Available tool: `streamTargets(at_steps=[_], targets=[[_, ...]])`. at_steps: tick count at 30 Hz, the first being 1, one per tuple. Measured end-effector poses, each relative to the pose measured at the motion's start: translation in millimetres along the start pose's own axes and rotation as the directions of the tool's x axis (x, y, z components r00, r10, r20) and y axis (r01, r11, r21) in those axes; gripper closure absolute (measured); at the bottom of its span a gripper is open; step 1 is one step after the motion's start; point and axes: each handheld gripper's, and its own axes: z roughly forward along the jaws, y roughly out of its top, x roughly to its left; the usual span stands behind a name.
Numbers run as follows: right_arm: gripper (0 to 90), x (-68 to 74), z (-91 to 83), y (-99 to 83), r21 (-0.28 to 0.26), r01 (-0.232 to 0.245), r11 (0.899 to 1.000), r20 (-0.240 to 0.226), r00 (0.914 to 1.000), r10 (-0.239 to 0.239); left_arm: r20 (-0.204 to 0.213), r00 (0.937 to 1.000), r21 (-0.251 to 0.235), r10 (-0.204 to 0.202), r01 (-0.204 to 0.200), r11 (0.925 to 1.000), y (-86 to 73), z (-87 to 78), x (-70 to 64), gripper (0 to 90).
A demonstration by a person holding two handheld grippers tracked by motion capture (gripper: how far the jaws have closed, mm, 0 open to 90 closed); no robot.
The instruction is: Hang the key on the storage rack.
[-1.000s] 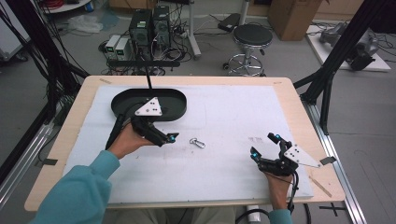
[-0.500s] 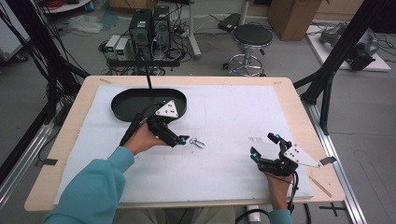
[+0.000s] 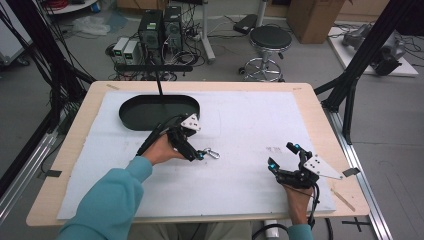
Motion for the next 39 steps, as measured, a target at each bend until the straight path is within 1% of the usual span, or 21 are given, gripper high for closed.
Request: streamTargets(at_steps=[1,2,4,7,10,11,13,15,16,17,22,24,25,27,29,30,31,33,36,37,39], targets=[[9.2,0.0,0.1,0.0,-0.002,-0.003,1.0,-0.001,1.0,0.003,0.006,1.0,0.003,-0.008,0.008,1.0,0.3,2.3,-1.0,1.9],[9.2,0.4,-0.1,0.1,0.0,-0.008,1.0,0.001,1.0,0.008,0.008,1.0,0.019,0.001,-0.001,0.9998,0.9,3.8,-1.1,1.9],[9.2,0.4,-0.3,0.0,0.0,-0.013,1.0,-0.002,0.9999,0.013,0.018,0.9998,0.03,0.002,-0.003,0.9995,1.8,7.3,-1.7,1.9],[9.2,0.4,-0.2,0.0,0.0,-0.011,1.0,-0.001,0.9999,0.011,0.029,0.9996,0.039,0.004,-0.005,0.9992,3.4,10.6,-1.9,7.0],[9.2,0.4,-0.2,0.0,0.0,-0.012,1.0,-0.001,0.9999,0.012,0.03,0.9995,0.047,0.003,-0.004,0.9989,4.9,12.7,-1.7,8.8],[9.2,0.4,-0.2,0.0,0.0,-0.011,1.0,-0.001,0.9999,0.011,0.019,0.9998,0.046,-0.005,0.004,0.9989,5.2,14.6,-2.2,8.9],[9.2,0.4,-0.2,0.0,0.0,-0.012,1.0,-0.001,0.9999,0.012,0.02,0.9998,0.051,-0.01,0.009,0.9987,5.2,15.4,-1.6,9.4],[9.2,0.4,-0.2,0.0,0.0,-0.013,1.0,-0.002,0.9999,0.013,0.022,0.9998,0.061,-0.004,0.003,0.9981,4.5,16.7,-0.6,13.2],[9.2,0.4,-0.2,0.0,0.0,-0.012,1.0,-0.001,0.9999,0.012,0.028,0.9996,0.064,-0.005,0.003,0.998,4.0,17.6,-0.3,13.2],[9.2,0.4,-0.3,0.1,0.001,-0.013,1.0,-0.002,0.9999,0.013,0.033,0.9994,0.066,-0.009,0.007,0.9978,3.4,19.2,0.0,17.6],[9.2,0.4,-0.2,0.0,0.0,-0.011,1.0,-0.001,0.9999,0.011,0.042,0.999,0.076,-0.014,0.011,0.997,2.3,21.6,1.0,26.5],[9.2,0.2,-0.1,0.0,-0.001,-0.007,1.0,0.0,1.0,0.007,0.048,0.9988,0.082,-0.01,0.006,0.9966,1.9,22.3,0.8,31.2],[9.2,0.1,-0.2,-0.1,0.0,-0.004,1.0,0.0,1.0,0.004,0.052,0.9986,0.096,0.0,-0.005,0.9954,1.9,22.3,1.2,33.6],[9.2,0.3,-0.1,0.0,-0.001,-0.008,1.0,0.0,1.0,0.008,0.048,0.9988,0.103,-0.011,0.006,0.9946,1.5,23.2,0.3,37.1],[9.2,0.4,-0.2,0.0,0.0,-0.011,1.0,-0.001,0.9999,0.011,0.051,0.9987,0.111,-0.01,0.004,0.9938,1.5,23.4,0.7,42.7],[9.2,0.4,-0.2,0.0,0.0,-0.011,1.0,-0.001,0.9999,0.011,0.049,0.9987,0.113,-0.014,0.008,0.9935,1.5,23.7,0.2,42.7],[9.2,0.3,-0.2,-0.1,0.0,-0.01,1.0,-0.001,1.0,0.01,0.051,0.9986,0.114,-0.016,0.01,0.9934,1.6,24.5,0.0,47.9],[9.2,0.4,-0.2,0.0,0.0,-0.012,1.0,-0.002,0.9999,0.012,0.053,0.9984,0.115,-0.019,0.013,0.9933,1.7,24.6,-0.1,52.4],[9.2,0.4,-0.2,0.0,0.0,-0.012,1.0,-0.002,0.9999,0.012,0.064,0.9978,0.119,-0.017,0.009,0.9929,1.8,25.7,-1.4,59.1],[9.2,0.3,-0.2,-0.1,0.0,-0.01,1.0,-0.001,0.9999,0.01,0.065,0.9979,0.125,-0.01,0.002,0.9921,2.0,25.7,-1.4,60.6],[9.2,0.4,-0.2,0.0,0.0,-0.012,1.0,-0.002,0.9999,0.012,0.065,0.9978,0.126,-0.012,0.004,0.9921,2.1,25.7,-2.0,64.2]])
